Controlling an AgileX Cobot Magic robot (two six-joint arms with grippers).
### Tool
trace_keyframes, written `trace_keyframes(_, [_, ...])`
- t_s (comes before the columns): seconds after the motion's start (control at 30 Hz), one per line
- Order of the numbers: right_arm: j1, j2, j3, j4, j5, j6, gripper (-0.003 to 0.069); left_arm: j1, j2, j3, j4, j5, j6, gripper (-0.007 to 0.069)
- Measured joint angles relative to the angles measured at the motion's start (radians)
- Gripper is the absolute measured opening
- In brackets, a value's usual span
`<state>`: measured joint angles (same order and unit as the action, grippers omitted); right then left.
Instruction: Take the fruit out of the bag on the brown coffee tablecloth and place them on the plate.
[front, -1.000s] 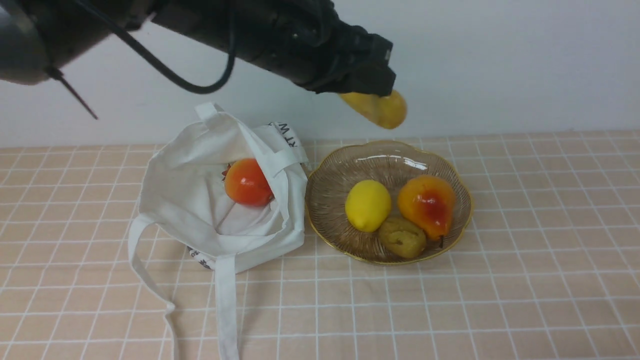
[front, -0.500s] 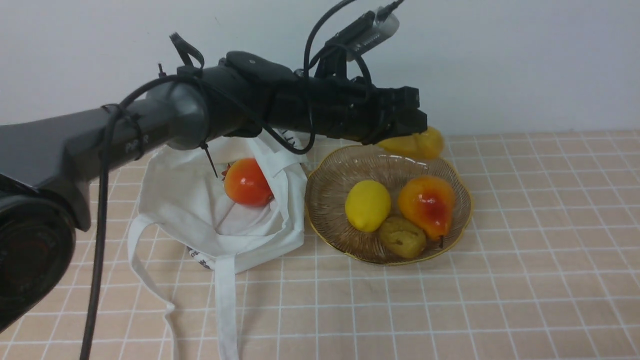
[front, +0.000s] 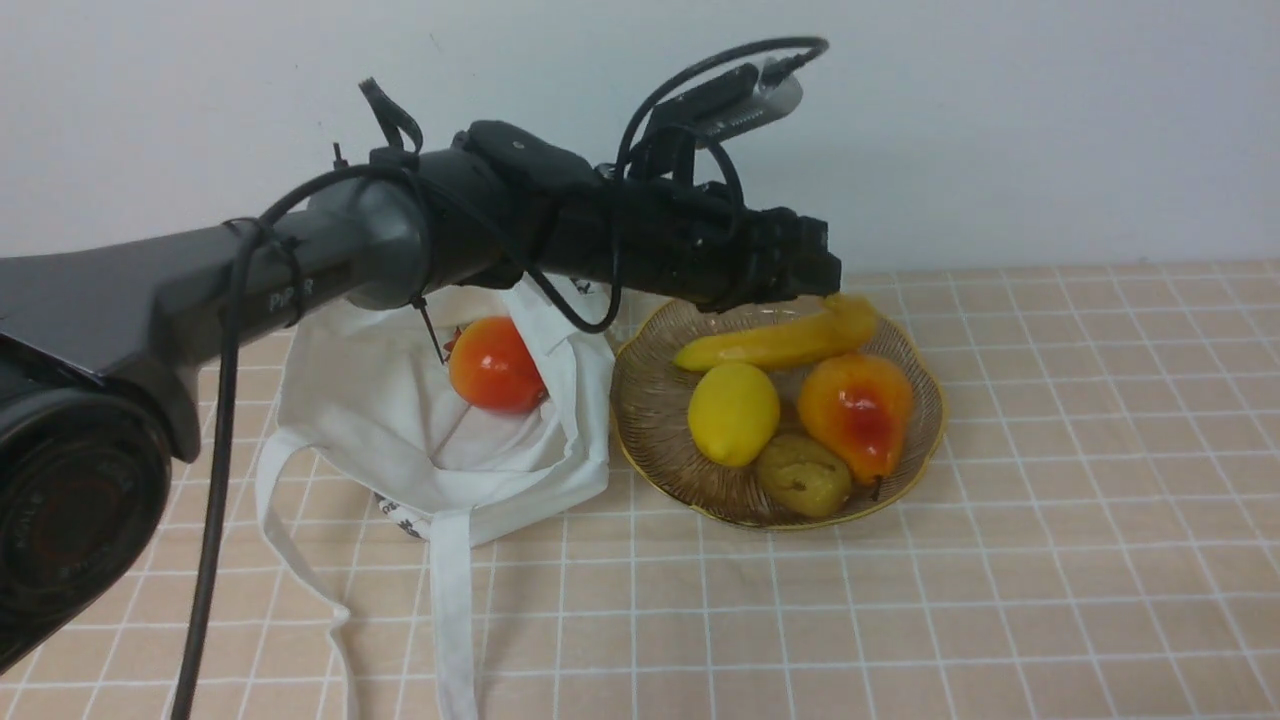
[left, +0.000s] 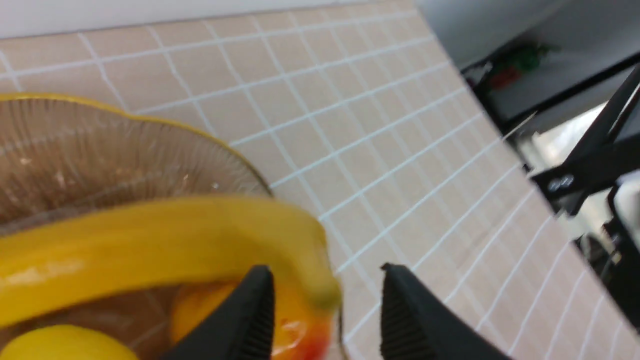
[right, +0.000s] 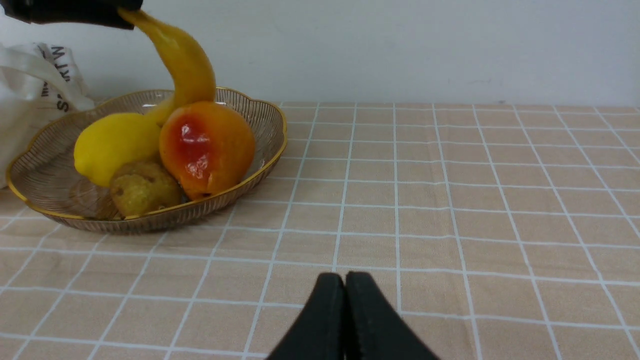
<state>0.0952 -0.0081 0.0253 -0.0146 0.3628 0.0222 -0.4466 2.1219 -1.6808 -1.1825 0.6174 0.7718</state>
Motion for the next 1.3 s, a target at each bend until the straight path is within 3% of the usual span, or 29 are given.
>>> trace_keyframes(0.13, [0.0, 0.0, 0.0, 0.0, 0.0, 0.0, -0.0015, 0.037, -0.002, -0.001, 0.062, 0.08, -0.015, 0.0438])
trace_keyframes(0.33, [0.0, 0.0, 0.0, 0.0, 0.0, 0.0, -0.0015, 0.15, -0.04, -0.031, 0.093, 0.287, -0.031, 0.0484])
trace_keyframes(0.37, [0.0, 0.0, 0.0, 0.0, 0.0, 0.0, -0.0015, 0.192, -0.066, -0.05, 0.107, 0.379, -0.05, 0.0457])
trace_keyframes(0.47, [0.0, 0.0, 0.0, 0.0, 0.0, 0.0, -0.0015, 0.233, -0.106, -0.074, 0.145, 0.463, -0.097, 0.0384])
trace_keyframes(0.63, [0.0, 0.0, 0.0, 0.0, 0.0, 0.0, -0.0015, 0.283, -0.252, -0.145, 0.359, 0.587, -0.186, 0.0062])
trace_keyframes(0.7, [0.0, 0.0, 0.0, 0.0, 0.0, 0.0, -0.0015, 0.283, -0.303, -0.155, 0.44, 0.599, -0.195, 0.0018])
trace_keyframes(1.0, [0.0, 0.0, 0.0, 0.0, 0.0, 0.0, -0.0015, 0.282, -0.507, -0.121, 0.702, 0.62, -0.345, -0.0008])
trace_keyframes(1.3, [0.0, 0.0, 0.0, 0.0, 0.0, 0.0, -0.0015, 0.282, -0.78, 0.133, 0.745, 0.633, -0.353, -0.0008])
